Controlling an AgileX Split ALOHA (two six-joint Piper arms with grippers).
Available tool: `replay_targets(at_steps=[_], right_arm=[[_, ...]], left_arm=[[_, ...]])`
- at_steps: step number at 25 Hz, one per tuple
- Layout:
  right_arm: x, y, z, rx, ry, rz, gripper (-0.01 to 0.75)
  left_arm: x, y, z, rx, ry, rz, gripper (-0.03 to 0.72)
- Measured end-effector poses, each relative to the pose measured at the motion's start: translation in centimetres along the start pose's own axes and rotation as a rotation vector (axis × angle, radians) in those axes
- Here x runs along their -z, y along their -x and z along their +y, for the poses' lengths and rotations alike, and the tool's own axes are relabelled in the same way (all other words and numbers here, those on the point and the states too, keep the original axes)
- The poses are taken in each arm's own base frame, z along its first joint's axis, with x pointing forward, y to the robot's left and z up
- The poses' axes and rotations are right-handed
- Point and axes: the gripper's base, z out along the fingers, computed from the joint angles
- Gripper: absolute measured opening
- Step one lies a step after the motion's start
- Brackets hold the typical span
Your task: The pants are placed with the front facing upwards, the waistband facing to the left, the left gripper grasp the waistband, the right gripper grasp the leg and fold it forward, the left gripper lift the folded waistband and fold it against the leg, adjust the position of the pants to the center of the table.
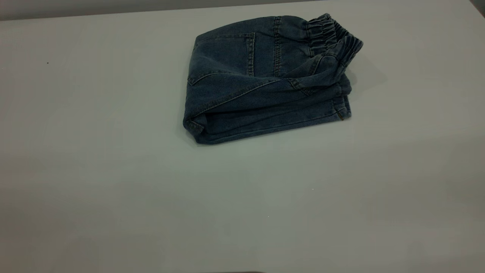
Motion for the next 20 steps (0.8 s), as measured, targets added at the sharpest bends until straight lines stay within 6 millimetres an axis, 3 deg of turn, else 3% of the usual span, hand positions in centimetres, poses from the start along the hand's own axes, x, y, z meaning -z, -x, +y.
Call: replay_targets(at_steps=[20], right_arm=[[0.0,0.0,0.0,0.0,0.0,0.0,0.582]], left_arm=[[0.0,-0.07,-0.14,-0.129,-0.016,0.006,0.57]])
